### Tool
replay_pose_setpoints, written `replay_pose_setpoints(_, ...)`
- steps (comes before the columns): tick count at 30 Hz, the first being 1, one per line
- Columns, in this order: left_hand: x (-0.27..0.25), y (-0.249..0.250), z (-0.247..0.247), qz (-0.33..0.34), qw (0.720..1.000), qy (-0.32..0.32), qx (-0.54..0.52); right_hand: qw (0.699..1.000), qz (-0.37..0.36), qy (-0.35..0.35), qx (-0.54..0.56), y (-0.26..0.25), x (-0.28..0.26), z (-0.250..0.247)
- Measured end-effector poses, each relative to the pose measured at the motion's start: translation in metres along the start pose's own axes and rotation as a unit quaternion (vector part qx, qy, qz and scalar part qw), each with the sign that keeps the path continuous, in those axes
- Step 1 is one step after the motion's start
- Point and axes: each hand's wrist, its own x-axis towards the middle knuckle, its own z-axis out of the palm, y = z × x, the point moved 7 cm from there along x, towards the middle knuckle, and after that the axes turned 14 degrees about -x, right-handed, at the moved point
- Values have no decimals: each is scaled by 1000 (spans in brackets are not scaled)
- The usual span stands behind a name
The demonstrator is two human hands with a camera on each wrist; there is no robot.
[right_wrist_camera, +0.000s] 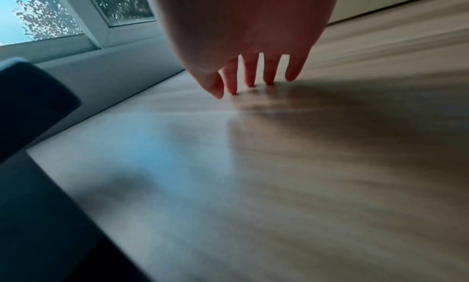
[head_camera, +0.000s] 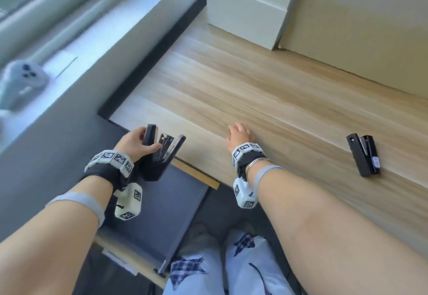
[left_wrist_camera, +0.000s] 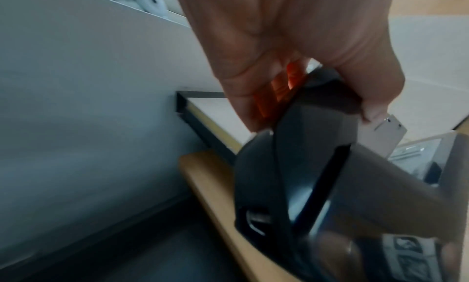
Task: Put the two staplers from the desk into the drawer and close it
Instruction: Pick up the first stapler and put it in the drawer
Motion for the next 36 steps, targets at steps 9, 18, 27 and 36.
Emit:
replay_pose_setpoints(9, -17, -131, -17, -97, 994, 26, 35, 991, 111, 66, -26, -39, 4, 24)
replay_pose_setpoints(18, 19, -191, 40, -160, 983, 49, 79, 977, 134, 158, -51, -43, 3, 31)
replay_pose_setpoints(27, 57, -231, 80, -195, 976, 49, 83, 969, 136, 191, -73, -41, 5, 34)
replay_pose_setpoints(36, 79, -261, 100, -199, 975, 39, 95, 959, 145, 230, -83, -42, 4, 32)
